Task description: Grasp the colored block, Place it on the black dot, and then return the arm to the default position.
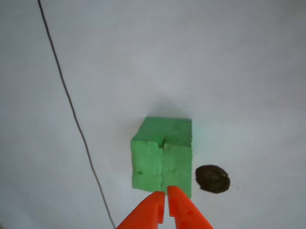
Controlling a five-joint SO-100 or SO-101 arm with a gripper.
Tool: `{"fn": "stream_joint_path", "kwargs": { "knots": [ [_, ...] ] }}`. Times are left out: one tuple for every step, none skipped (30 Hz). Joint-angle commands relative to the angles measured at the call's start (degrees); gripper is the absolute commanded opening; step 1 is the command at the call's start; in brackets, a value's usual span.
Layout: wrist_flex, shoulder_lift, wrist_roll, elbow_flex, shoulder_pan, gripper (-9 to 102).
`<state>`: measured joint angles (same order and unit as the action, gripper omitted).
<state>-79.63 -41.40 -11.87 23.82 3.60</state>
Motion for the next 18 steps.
{"fn": "stream_joint_path", "kwargs": {
  "knots": [
    [-0.79, -0.53, 0.35, -3.43, 0.00, 0],
    [-0.79, -0.53, 0.26, -3.43, -0.09, 0],
    [-0.88, -0.53, 0.18, -3.43, -0.09, 0],
    [-0.88, -0.53, 0.18, -3.52, -0.18, 0],
    [-0.88, -0.53, 0.18, -3.52, -0.26, 0],
    [-0.97, -0.53, 0.00, -3.52, -0.26, 0],
    [-1.14, -0.53, 0.00, -3.52, -0.26, 0],
    [-1.32, -0.53, -0.09, -3.52, -0.26, 3],
    [-1.49, -0.62, -0.09, -3.52, -0.26, 6],
    [-1.76, -0.70, 0.00, -3.52, -0.35, 8],
    [-2.02, -0.79, 0.18, -3.52, -0.35, 10],
    [-2.29, -0.88, 0.26, -3.52, -0.35, 11],
    [-2.46, -0.88, 0.35, -3.52, -0.35, 12],
    [-2.64, -0.79, 0.35, -3.52, -0.35, 15],
    [-2.72, -0.70, 0.44, -3.52, -0.35, 18],
    [-2.72, -0.53, 0.53, -3.52, -0.35, 20],
    [-2.72, -0.35, 0.79, -3.52, -0.35, 21],
    [-2.72, -0.26, 0.97, -3.52, -0.35, 22]
  ]
}}
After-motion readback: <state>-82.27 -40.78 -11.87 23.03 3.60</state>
